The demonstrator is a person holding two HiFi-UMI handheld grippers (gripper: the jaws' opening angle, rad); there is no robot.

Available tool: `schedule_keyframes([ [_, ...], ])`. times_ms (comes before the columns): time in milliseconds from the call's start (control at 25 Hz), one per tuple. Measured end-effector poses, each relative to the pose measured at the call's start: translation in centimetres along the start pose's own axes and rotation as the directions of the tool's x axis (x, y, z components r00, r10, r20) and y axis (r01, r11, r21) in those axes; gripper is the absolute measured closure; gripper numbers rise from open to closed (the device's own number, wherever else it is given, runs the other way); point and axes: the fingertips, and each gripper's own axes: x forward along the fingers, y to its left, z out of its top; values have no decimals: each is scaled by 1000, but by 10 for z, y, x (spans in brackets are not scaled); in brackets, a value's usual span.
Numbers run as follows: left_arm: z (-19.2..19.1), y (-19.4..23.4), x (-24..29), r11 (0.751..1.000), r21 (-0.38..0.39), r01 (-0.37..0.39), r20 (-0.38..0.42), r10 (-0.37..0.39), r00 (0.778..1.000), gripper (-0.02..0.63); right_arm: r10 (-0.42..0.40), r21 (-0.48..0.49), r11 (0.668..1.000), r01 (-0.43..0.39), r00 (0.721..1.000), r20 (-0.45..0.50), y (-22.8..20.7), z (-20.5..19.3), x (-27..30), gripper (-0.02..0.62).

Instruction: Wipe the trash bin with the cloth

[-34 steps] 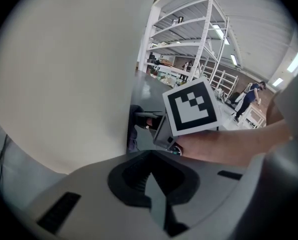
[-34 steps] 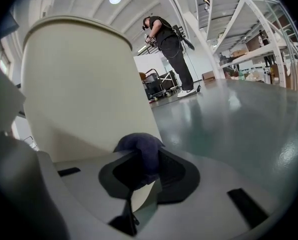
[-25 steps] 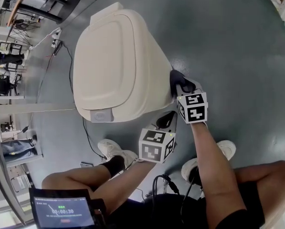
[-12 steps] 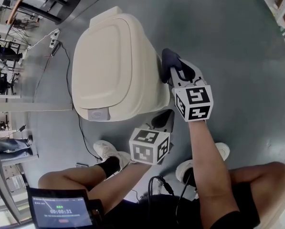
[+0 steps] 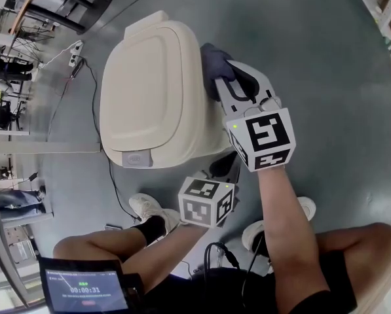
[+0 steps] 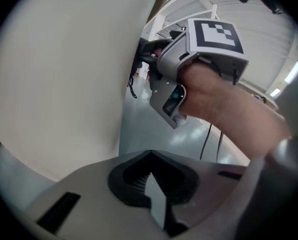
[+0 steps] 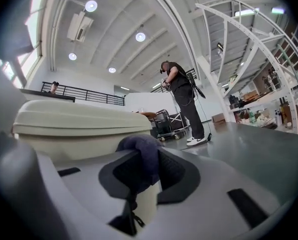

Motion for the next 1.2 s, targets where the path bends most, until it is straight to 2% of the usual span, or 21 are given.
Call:
schedule_keyframes([
  [120, -1, 0, 1, 1000, 0, -1, 0, 1, 1000, 609, 26, -20, 999, -27, 1000, -16, 0, -7, 1, 529],
  [280, -1, -1, 2, 1000, 0, 2, -1, -2, 1000, 609, 37, -73, 996, -43, 996, -81, -4, -23, 5, 529],
  [440, -2, -5, 2, 1000, 1, 7, -3, -7, 1000, 609, 28, -64, 997, -38, 988, -152, -8, -54, 2, 529],
  [640, -1, 1, 3, 1000, -9, 11, -8, -11, 1000, 609, 49, -28, 998, -59, 962, -268, -9, -102, 2, 529],
  [920, -7, 3, 4, 1000, -13, 11, -22, -12, 1000, 609, 23, -30, 999, -37, 928, -373, -15, -147, 2, 529],
  [1200, -11, 4, 1, 1000, -14, 9, -31, -9, 999, 609, 23, 22, 1000, -15, 892, -451, -25, -188, 7, 529],
])
